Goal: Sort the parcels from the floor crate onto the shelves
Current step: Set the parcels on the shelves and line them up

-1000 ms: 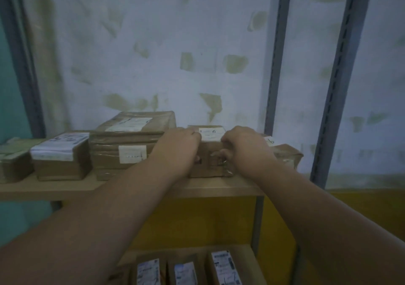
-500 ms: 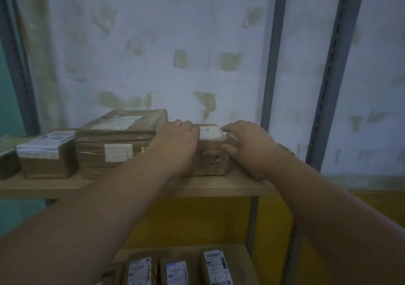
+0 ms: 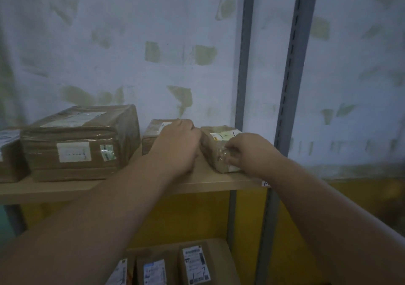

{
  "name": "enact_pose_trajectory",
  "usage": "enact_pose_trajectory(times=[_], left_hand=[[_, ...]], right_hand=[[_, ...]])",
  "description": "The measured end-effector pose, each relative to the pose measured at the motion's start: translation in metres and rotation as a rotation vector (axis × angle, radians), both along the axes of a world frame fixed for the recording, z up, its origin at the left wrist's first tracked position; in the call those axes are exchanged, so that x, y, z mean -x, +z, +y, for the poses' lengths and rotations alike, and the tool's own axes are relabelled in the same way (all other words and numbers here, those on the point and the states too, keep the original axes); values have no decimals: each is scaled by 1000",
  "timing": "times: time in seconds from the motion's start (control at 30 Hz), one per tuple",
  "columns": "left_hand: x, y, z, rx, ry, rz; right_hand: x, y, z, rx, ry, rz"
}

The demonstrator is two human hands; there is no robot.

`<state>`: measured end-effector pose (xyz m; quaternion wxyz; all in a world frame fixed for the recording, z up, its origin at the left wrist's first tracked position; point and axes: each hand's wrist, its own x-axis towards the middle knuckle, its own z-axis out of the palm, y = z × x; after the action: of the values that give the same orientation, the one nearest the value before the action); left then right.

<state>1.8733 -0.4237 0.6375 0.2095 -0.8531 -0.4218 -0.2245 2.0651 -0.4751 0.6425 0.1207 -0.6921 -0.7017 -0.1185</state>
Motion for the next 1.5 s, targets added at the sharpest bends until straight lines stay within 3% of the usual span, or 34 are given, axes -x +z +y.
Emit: enact_pose_trajectory(times=[0.23, 0.53, 0.8, 1.07, 1.33, 1.5], left_hand=[[-33, -18, -13, -185, -228, 9], [-58, -20, -17, -54, -90, 17], [-39, -41, -34, -72, -140, -148], [83, -96, -95, 51, -31, -292], [272, -184, -121, 232, 255, -176], [376, -231, -139, 390, 384, -71]], right_hand=[[-17, 4, -8, -29, -7, 7], [-26, -6, -4, -79, -64, -114], [-11, -8, -30, -204, 22, 18], [98, -20, -84, -333, 299, 162], [272, -91, -89, -252, 562, 276], [375, -140, -80, -135, 579, 315]])
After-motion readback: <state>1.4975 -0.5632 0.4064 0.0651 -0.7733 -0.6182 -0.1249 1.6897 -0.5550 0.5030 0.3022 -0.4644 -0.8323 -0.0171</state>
